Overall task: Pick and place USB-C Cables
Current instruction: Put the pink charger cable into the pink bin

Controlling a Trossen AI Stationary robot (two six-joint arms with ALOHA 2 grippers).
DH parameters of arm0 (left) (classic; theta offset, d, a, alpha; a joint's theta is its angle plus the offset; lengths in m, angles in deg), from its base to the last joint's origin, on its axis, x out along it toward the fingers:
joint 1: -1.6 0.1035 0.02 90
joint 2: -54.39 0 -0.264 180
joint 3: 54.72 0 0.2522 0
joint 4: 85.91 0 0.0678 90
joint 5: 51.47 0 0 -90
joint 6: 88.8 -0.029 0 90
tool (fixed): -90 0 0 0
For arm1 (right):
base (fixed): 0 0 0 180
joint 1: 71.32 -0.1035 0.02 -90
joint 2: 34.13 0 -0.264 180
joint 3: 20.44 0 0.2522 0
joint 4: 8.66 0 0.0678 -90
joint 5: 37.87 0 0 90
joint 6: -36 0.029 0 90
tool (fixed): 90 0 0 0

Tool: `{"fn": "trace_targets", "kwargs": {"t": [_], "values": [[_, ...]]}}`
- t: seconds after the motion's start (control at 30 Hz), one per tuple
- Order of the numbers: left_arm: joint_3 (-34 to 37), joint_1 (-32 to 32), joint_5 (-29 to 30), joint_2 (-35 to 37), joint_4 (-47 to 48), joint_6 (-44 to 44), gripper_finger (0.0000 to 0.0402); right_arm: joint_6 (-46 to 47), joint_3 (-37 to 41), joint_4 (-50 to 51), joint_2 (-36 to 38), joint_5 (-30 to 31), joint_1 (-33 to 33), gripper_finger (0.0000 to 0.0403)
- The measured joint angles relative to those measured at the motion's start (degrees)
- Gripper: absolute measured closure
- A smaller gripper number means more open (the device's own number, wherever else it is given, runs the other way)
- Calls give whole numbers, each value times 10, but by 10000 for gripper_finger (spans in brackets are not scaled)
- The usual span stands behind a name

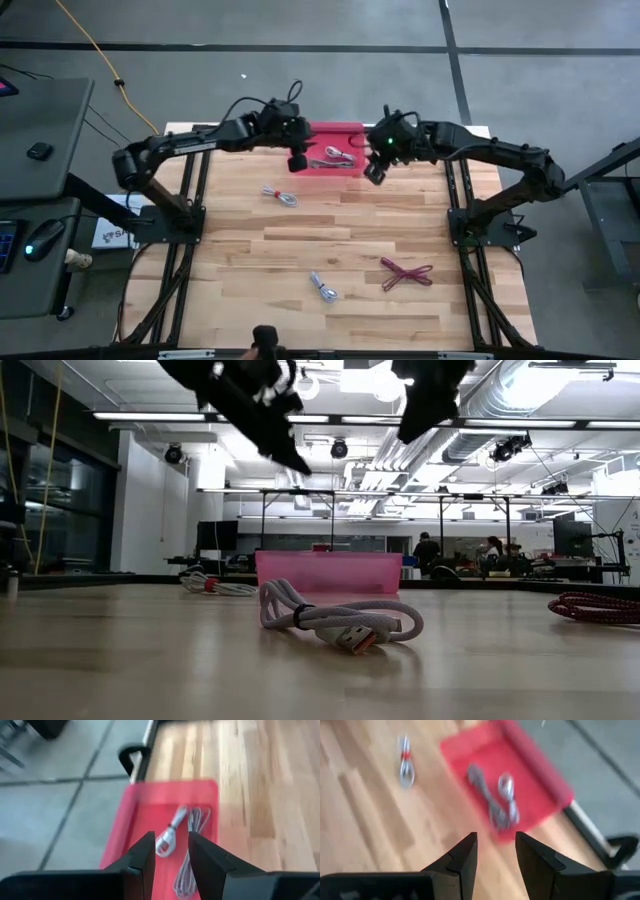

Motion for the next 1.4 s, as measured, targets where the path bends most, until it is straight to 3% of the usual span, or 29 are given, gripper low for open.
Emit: {"fn": "trace_targets", "kwargs": {"t": [0.17, 0.43, 0.77, 1.07, 1.4], "values": [[0, -13, 17, 53, 2, 1, 306, 62, 0, 104, 0, -4, -36, 276], [0, -21, 25, 105, 4, 28, 306, 165, 0, 202, 0, -62, -105, 272], [0, -22, 24, 112, 76, 62, 306, 231, 0, 265, 0, -74, -228, 195], [0, -58, 25, 112, 176, 64, 306, 271, 86, 235, -1, -75, -329, 191], [0, -86, 25, 112, 188, 66, 306, 306, 152, 129, -1, -85, -408, 192]]}}
